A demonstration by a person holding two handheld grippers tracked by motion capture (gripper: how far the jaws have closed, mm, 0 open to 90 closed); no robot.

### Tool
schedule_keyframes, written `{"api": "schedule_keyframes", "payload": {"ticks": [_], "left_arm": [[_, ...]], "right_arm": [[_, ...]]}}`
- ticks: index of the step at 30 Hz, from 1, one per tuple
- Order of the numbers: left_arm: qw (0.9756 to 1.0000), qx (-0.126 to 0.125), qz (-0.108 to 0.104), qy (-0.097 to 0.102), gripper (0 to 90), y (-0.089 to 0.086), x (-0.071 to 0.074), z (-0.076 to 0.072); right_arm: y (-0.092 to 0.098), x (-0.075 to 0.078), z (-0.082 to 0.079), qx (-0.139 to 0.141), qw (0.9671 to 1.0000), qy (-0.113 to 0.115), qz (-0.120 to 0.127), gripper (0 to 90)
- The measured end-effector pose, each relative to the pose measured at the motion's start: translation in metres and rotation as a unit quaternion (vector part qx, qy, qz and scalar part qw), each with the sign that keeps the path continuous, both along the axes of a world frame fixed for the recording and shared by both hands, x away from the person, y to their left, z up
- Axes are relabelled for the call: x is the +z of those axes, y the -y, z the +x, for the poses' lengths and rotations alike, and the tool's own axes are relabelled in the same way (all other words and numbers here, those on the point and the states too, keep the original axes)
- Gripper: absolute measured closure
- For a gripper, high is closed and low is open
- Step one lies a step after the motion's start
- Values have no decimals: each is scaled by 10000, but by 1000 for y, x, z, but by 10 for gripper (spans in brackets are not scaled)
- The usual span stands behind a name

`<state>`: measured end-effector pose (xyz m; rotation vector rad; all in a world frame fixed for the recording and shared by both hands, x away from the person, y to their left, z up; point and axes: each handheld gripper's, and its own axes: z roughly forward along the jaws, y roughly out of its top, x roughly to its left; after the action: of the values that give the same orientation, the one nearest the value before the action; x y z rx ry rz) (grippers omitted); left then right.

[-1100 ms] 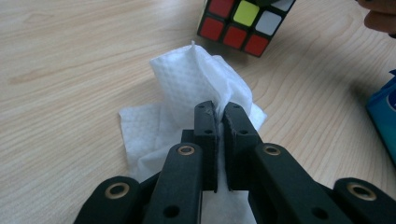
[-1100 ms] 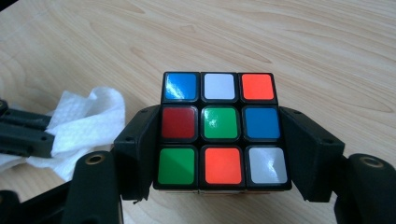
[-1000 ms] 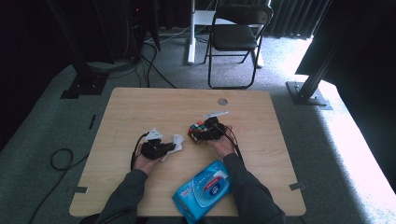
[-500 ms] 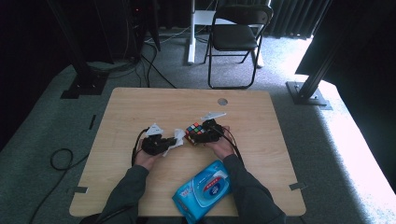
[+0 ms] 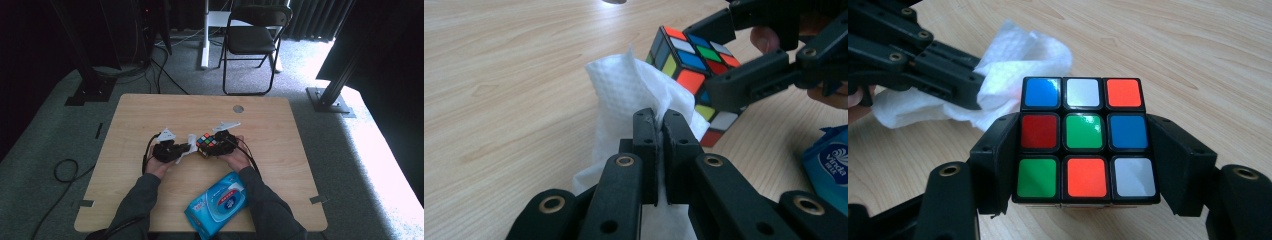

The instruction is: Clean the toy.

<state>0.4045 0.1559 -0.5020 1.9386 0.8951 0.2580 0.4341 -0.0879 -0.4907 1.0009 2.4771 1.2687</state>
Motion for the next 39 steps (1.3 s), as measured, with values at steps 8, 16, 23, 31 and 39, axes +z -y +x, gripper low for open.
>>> {"api": "schedule_keyframes", "payload": {"ticks": [8, 16, 23, 31, 39], "left_arm": [[10000, 7, -76, 28, 864, 0, 5, 4], [9999, 4, -133, 96, 864, 1, 14, 8], [9998, -15, -160, 112, 864, 2, 17, 11], [9999, -28, -105, -46, 863, 2, 10, 15], [9997, -4, 43, -238, 863, 0, -1, 18]], "right_arm": [[-3, 0, -3, 200, 9998, 37, 1, 343], [-7, 0, -7, 438, 9990, 80, -64, 343], [-10, 0, -10, 626, 9978, 163, -105, 343], [-13, 1, -13, 785, 9965, 254, -109, 343], [-12, 4, -13, 803, 9963, 298, -15, 343]]}}
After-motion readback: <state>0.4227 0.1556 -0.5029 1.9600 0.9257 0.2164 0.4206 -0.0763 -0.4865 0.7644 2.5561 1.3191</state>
